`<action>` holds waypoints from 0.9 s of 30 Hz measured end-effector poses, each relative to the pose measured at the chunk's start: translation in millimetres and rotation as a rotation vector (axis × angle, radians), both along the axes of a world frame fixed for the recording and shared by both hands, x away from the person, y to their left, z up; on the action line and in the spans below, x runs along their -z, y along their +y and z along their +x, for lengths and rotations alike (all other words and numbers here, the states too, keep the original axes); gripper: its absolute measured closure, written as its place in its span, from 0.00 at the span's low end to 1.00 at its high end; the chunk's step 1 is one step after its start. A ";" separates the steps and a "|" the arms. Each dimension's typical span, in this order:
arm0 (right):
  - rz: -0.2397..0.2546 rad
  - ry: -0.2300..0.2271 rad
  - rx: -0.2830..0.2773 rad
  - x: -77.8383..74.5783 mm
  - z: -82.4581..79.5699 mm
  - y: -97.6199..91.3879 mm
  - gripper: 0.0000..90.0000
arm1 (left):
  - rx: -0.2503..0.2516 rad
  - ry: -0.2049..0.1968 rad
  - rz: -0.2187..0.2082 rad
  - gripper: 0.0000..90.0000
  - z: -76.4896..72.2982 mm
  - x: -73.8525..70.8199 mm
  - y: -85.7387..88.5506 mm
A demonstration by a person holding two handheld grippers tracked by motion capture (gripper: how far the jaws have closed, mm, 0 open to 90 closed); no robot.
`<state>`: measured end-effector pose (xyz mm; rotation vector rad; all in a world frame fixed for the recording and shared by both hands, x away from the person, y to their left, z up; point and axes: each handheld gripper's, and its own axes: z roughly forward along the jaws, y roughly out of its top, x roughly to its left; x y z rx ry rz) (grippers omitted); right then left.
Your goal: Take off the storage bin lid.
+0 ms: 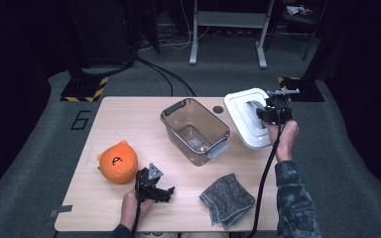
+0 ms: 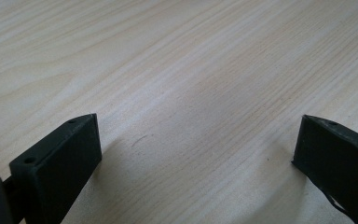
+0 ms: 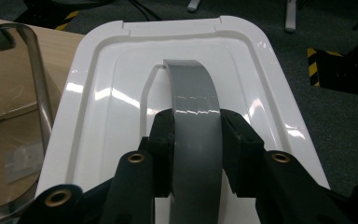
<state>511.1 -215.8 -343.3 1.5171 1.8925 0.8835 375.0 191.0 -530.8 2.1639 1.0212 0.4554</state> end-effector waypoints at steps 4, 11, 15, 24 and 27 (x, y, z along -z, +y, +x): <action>0.002 0.015 0.018 8.6 2.2 -4.6 0.74 | 0.000 0.001 -0.001 0.00 0.0 0.0 -0.1; 0.004 0.034 0.050 24.1 4.9 -10.3 0.74 | 0.001 0.001 -0.001 0.00 0.0 0.1 -0.1; 0.003 0.042 0.060 32.6 5.5 -12.5 0.74 | 0.000 0.000 0.000 0.00 0.0 0.0 0.0; 0.014 0.065 0.083 53.5 7.8 -12.7 0.74 | 0.000 0.002 0.002 0.00 0.0 -0.2 0.0; 0.018 0.079 0.093 59.8 8.7 -11.2 0.74 | 0.000 0.001 0.003 0.00 0.0 -0.2 0.0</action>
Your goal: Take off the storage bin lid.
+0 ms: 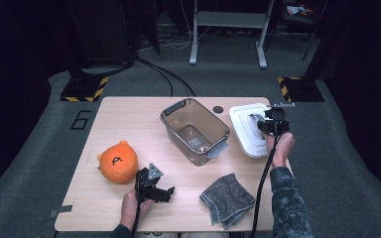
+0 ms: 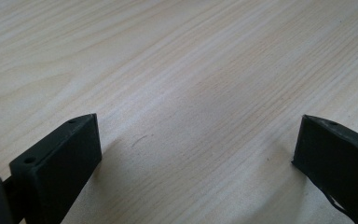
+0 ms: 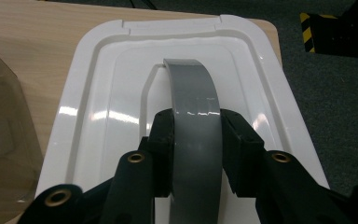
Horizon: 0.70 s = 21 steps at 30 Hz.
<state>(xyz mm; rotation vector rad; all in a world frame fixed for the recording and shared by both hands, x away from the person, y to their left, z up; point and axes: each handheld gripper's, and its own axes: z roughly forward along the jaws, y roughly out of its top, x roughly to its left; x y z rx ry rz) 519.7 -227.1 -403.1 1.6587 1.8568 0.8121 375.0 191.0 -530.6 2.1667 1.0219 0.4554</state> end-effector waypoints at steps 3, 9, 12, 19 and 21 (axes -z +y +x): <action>-0.004 0.003 -0.002 5.2 0.5 0.0 0.74 | 0.001 -0.001 -0.004 0.00 0.0 0.2 -0.1; 0.005 0.016 0.010 15.0 1.7 2.2 0.74 | 0.000 0.000 -0.003 0.00 0.0 0.2 -0.1; 0.009 0.017 0.018 18.8 2.4 3.0 0.74 | 0.000 -0.001 -0.002 0.00 0.0 0.1 0.0; 0.025 0.028 0.037 32.3 5.9 4.2 0.74 | 0.001 -0.002 -0.002 0.00 0.0 0.2 0.0; 0.023 0.033 0.038 34.2 6.8 5.0 0.74 | 0.001 -0.001 -0.003 0.00 0.1 0.2 0.0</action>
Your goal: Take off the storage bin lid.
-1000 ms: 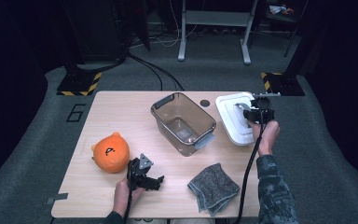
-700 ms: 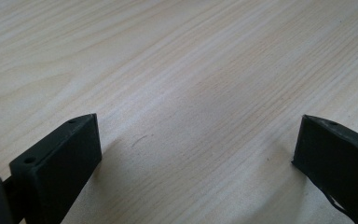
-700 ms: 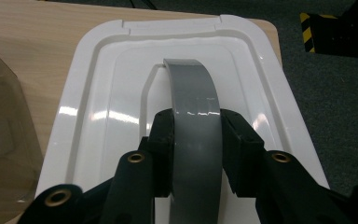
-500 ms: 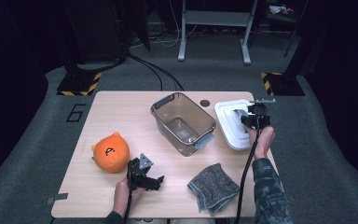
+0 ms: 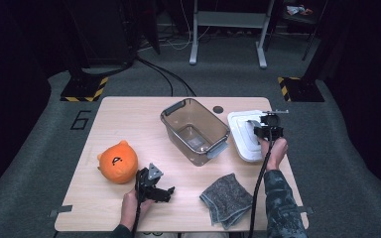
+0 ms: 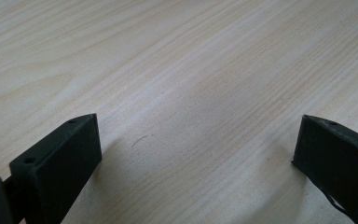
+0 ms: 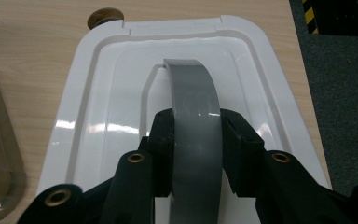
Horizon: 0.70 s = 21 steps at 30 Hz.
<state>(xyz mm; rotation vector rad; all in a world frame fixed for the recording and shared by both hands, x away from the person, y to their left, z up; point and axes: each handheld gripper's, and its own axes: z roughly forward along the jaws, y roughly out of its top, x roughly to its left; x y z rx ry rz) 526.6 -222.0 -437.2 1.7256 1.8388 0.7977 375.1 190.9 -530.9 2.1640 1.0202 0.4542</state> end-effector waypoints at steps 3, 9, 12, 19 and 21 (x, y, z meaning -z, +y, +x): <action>-0.004 0.002 0.004 2.5 1.3 1.3 0.74 | 0.000 0.000 0.003 0.00 0.0 -0.2 0.1; -0.009 0.019 0.005 10.9 3.7 5.1 0.74 | -0.001 -0.001 0.001 0.00 0.0 -0.1 0.0; -0.003 0.039 0.012 16.9 4.8 5.5 0.74 | -0.001 0.000 0.001 0.00 0.0 -0.1 0.0; 0.018 0.063 0.020 29.9 6.0 4.0 0.74 | 0.000 -0.002 0.003 0.00 0.2 -0.2 0.1; 0.021 0.066 0.024 31.1 6.4 3.9 0.74 | -0.001 -0.001 0.001 0.00 0.0 -0.1 0.0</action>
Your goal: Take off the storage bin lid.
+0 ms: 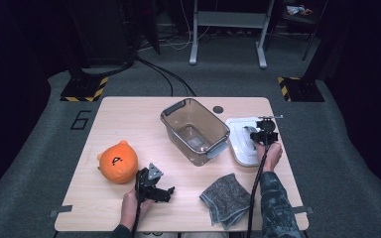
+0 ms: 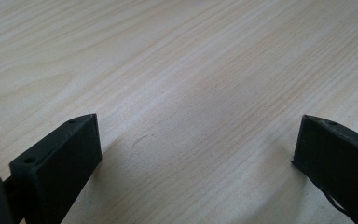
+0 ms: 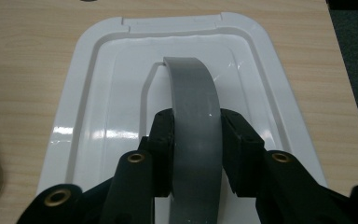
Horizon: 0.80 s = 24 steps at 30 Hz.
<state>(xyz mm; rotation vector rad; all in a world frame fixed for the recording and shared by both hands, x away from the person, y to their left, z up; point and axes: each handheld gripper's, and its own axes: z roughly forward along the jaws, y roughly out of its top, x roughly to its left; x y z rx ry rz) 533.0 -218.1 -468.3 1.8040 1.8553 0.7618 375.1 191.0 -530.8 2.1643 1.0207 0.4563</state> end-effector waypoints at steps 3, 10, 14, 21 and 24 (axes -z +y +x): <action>-0.001 0.009 -0.007 2.1 0.9 0.5 0.74 | 0.001 0.002 0.001 0.00 0.0 -0.1 0.0; 0.010 0.037 0.000 8.8 2.8 0.8 0.73 | 0.000 -0.002 0.007 0.00 0.1 -0.3 0.3; 0.021 0.042 -0.005 8.0 2.8 1.1 0.67 | 0.000 -0.002 0.003 0.00 0.1 -0.1 0.2; 0.031 0.023 -0.035 0.9 -3.4 -4.4 0.34 | 0.001 -0.002 0.004 0.00 0.2 -0.1 0.2; 0.041 0.015 -0.060 -5.9 -8.7 -4.2 0.26 | 0.001 0.001 -0.001 0.00 0.0 0.0 0.0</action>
